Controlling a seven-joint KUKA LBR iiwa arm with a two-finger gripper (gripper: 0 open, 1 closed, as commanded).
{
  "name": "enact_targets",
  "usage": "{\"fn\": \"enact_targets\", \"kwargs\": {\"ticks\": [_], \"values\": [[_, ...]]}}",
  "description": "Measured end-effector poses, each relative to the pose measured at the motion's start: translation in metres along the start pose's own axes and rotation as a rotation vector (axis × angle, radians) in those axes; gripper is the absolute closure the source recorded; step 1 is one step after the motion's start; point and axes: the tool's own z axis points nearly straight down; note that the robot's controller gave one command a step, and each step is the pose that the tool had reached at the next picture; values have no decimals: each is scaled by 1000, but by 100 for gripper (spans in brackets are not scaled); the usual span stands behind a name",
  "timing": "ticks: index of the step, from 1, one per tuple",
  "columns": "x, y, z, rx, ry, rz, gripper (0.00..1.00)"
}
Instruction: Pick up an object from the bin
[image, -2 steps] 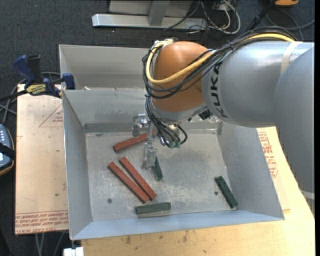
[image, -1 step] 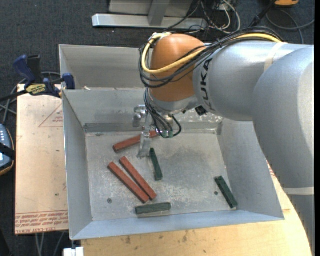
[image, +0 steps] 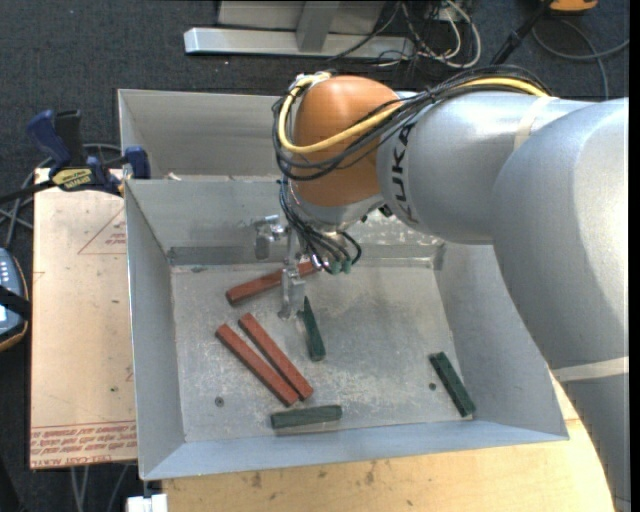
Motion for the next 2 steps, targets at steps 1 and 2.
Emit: {"fn": "enact_targets", "kwargs": {"ticks": [1, 2], "values": [[-6, -8, 68, -1, 7, -52, 0], [-8, -17, 62, -1, 1, 45, 100]]}}
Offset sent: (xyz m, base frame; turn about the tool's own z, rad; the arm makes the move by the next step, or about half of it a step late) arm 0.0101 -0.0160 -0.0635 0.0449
